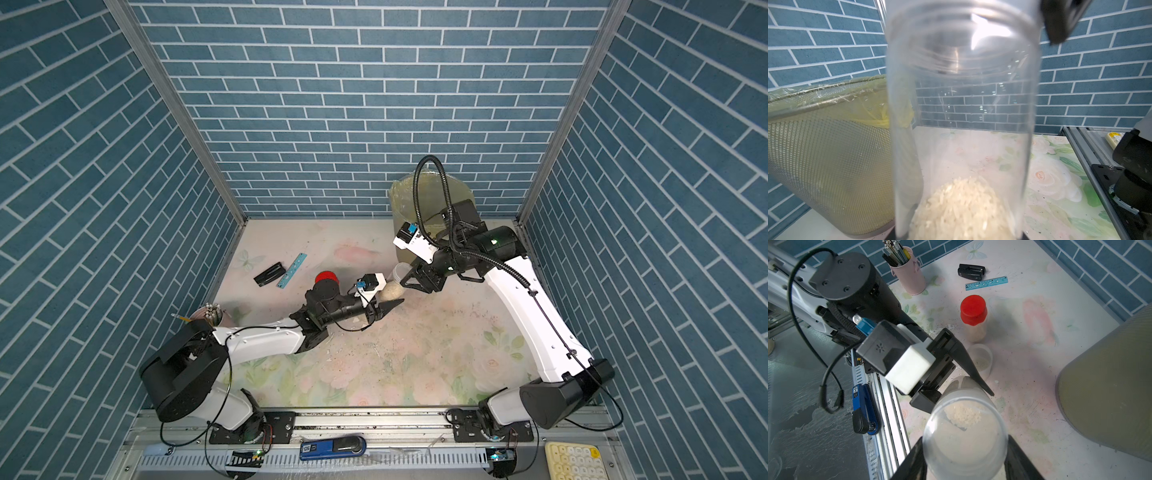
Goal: Empty moldy rice from jars
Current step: Unscrew the lid from the jar.
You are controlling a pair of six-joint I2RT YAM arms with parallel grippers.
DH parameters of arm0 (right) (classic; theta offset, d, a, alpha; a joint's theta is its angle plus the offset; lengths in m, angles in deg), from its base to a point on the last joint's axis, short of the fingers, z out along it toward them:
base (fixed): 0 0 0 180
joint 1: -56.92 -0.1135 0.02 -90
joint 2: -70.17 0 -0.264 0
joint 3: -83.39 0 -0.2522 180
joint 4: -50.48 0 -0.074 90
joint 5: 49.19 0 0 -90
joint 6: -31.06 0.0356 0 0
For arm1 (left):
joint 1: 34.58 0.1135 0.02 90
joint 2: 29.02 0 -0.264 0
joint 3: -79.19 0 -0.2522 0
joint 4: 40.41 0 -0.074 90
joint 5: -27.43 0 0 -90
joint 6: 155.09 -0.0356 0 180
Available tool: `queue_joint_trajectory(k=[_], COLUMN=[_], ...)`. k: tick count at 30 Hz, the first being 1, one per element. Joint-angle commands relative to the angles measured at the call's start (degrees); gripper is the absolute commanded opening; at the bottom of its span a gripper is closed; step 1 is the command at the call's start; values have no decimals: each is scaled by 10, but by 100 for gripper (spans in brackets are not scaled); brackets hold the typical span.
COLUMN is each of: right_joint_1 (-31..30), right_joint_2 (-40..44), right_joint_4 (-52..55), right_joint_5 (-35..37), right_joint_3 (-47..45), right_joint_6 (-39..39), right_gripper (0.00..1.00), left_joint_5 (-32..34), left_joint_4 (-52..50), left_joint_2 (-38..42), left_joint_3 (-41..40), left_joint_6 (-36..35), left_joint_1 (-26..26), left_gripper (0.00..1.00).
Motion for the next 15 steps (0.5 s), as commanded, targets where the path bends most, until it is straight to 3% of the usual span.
queue_joint_trajectory(k=[1, 8, 15], right_joint_1=[0, 0, 0], right_joint_2=[4, 17, 32], right_joint_4=[52, 22, -12], right_joint_5=[-73, -77, -74], right_joint_3=[6, -29, -72], right_joint_6=[-61, -42, -15], right_gripper=[8, 16, 35], left_joint_5=[24, 28, 32], left_joint_4=[-29, -34, -42], left_joint_2=[-8, -6, 4], left_joint_3=[0, 9, 17], left_joint_6=[14, 9, 1], left_joint_1=[9, 9, 9], left_gripper=[21, 21, 21])
